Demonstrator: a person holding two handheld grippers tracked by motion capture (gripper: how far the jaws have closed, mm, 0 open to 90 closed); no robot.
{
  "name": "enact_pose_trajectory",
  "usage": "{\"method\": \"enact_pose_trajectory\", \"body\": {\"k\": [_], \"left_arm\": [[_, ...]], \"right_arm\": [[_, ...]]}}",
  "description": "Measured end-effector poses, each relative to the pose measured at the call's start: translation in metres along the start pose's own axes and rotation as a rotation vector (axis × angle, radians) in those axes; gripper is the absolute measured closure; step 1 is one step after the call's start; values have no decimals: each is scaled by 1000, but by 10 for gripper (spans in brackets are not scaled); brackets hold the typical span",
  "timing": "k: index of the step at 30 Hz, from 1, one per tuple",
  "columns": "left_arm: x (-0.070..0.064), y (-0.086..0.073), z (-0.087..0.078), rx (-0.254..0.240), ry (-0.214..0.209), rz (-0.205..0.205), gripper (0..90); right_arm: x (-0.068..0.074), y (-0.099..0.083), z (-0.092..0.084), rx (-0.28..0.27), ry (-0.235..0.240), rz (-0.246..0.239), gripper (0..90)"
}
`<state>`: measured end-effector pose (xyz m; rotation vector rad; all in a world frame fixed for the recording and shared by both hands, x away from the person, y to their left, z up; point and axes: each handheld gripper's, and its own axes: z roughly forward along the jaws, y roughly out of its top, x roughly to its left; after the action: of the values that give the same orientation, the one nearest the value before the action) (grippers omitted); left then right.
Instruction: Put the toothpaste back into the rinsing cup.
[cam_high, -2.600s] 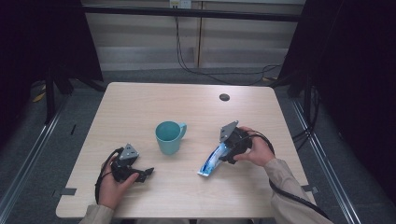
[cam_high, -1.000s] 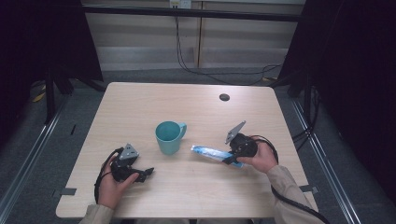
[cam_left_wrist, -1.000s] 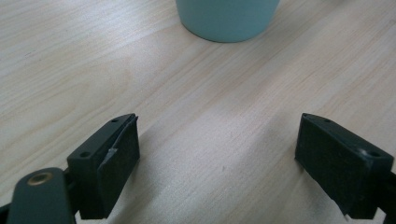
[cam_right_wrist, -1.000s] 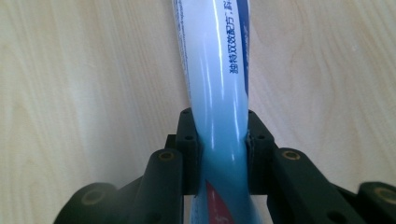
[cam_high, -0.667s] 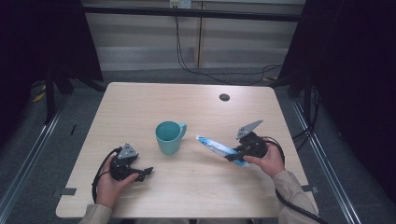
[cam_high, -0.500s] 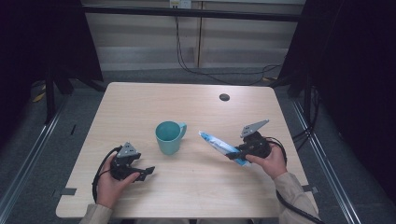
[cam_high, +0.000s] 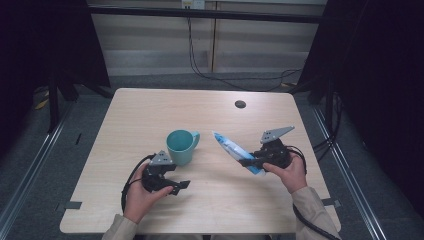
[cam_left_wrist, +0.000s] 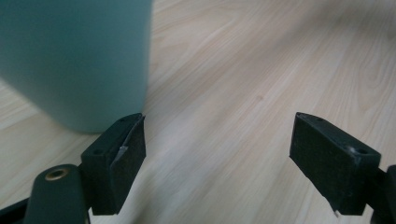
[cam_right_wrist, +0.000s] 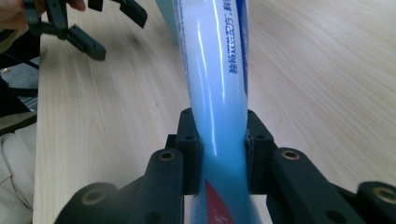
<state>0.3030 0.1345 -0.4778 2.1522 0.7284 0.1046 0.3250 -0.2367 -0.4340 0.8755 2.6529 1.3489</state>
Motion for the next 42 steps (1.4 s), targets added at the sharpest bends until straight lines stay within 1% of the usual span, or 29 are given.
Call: {"method": "enact_pose_trajectory", "body": {"k": [1, 2, 3, 4, 5, 6, 7, 8, 9, 11, 15, 16, 17, 18, 19, 20, 21, 22, 23, 25, 26, 28, 31, 32, 35, 37, 40, 41, 42], "left_arm": [[-2, 2, 2, 0, -8, -2, 184], [-5, 8, 6, -3, -28, -7, 190], [-5, 8, 6, -3, -28, -7, 194], [-10, 15, 9, -2, -32, 9, 194], [-10, 15, 9, -2, -32, 9, 197], [-13, 22, 11, -10, -46, 17, 203], [-13, 22, 11, -10, -46, 17, 204], [-14, 28, 12, -13, -47, 22, 209], [-14, 28, 12, -13, -47, 22, 223], [-14, 35, 13, -25, -63, 15, 227], [-15, 40, 13, -28, -74, 15, 234], [-15, 44, 13, -35, -84, 8, 237], [-15, 44, 13, -35, -84, 8, 237], [-15, 48, 13, -52, -106, -11, 237], [-15, 48, 13, -52, -106, -11, 237], [-15, 53, 11, -64, -111, -10, 237], [-15, 53, 11, -64, -111, -10, 238], [-14, 57, 10, -75, -120, -16, 238], [-14, 59, 10, -80, -123, -21, 239], [-14, 61, 9, -81, -127, -17, 254], [-15, 64, 9, -85, -130, -17, 255], [-15, 66, 9, -89, -134, -23, 258], [-16, 70, 10, -99, -142, -20, 296], [-16, 73, 11, -107, -147, -23, 298], [-17, 75, 12, -111, -157, -25, 315], [-18, 77, 11, -120, -151, -22, 322], [-17, 81, 10, -151, -166, -36, 343], [-17, 81, 10, -151, -166, -36, 349], [-18, 83, 9, -164, -170, -42, 353]], "right_arm": [[0, 0, 0, 0, 0, 0, 735], [2, 3, 0, -4, 1, -3, 735], [2, 3, 0, -4, 1, -3, 735], [4, 6, 1, -13, 11, -10, 735], [4, 6, 1, -13, 11, -10, 735], [5, 9, 0, -27, 13, -13, 735], [5, 9, 0, -27, 13, -13, 735], [6, 12, 0, -36, 18, -13, 735], [6, 12, 0, -36, 18, -13, 735], [8, 15, 1, -42, 25, -22, 735], [10, 17, 2, -39, 27, -31, 735], [11, 19, 4, -48, 35, -34, 734], [11, 19, 4, -53, 37, -36, 734], [11, 20, 5, -55, 39, -36, 734], [12, 20, 5, -60, 42, -37, 734], [12, 21, 6, -61, 48, -40, 734], [12, 21, 6, -61, 48, -40, 734], [14, 23, 7, -59, 45, -45, 734], [14, 23, 8, -59, 44, -51, 734], [15, 24, 8, -58, 45, -53, 734], [16, 25, 10, -58, 46, -56, 733], [16, 25, 11, -60, 49, -60, 734], [19, 27, 15, -53, 52, -65, 733], [19, 27, 16, -56, 57, -59, 733], [20, 28, 18, -52, 57, -68, 733], [22, 30, 19, -49, 61, -74, 733], [23, 31, 20, -52, 63, -76, 732], [23, 31, 20, -52, 63, -76, 732], [23, 31, 21, -52, 55, -82, 733]]}}
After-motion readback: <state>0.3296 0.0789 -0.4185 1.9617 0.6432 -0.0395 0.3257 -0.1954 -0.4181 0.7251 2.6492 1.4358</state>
